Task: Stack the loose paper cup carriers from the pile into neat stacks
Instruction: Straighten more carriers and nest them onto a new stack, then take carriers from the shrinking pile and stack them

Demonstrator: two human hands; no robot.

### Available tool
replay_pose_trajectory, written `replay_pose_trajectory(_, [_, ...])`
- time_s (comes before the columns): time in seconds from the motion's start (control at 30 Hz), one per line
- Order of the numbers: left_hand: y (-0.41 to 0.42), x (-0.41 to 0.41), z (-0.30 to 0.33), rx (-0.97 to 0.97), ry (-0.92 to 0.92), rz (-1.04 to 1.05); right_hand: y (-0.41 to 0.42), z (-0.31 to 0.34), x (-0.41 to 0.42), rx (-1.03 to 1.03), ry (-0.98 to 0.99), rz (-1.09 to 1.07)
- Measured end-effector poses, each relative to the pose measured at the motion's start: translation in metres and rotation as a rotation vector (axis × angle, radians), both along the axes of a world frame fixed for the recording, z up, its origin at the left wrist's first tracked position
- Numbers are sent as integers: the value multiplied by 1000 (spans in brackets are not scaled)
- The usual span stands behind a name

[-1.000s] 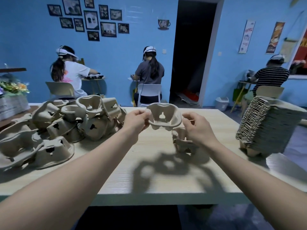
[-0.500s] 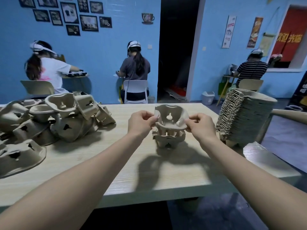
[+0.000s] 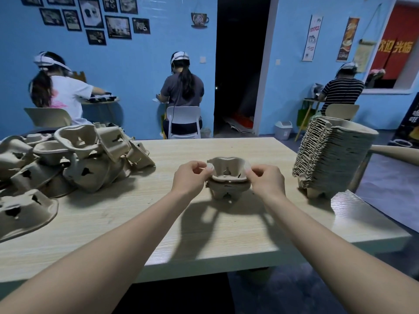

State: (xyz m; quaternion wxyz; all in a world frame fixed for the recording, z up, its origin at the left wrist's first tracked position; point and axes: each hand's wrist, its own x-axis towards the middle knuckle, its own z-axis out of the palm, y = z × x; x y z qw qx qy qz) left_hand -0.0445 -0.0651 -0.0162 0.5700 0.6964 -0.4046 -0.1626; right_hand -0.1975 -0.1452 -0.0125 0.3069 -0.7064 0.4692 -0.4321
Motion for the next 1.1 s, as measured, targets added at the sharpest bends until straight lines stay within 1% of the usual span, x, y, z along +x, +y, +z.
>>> replay_pose_trajectory(0.2, [7,-1,-4,71,-105,-68,2,-6,-2,-3,85,37])
replay_pose_trajectory(0.43, [10,-1,-9,97,-186,-78,-2,-12,0,-35,200,71])
replay_pose_trajectory(0.6, [22,9,-7,77,-281,-64,8,2,10,-135,261,64])
replay_pose_trajectory(0.8, [55,41,-4,50,-364,41,39,17,52,-195,245,178])
replay_pose_trajectory(1.0, [98,91,11,53,-429,213,66,23,114,-190,207,314])
replay_pose_trajectory(1.1, [119,120,15,77,-523,331,79,26,148,-183,190,368])
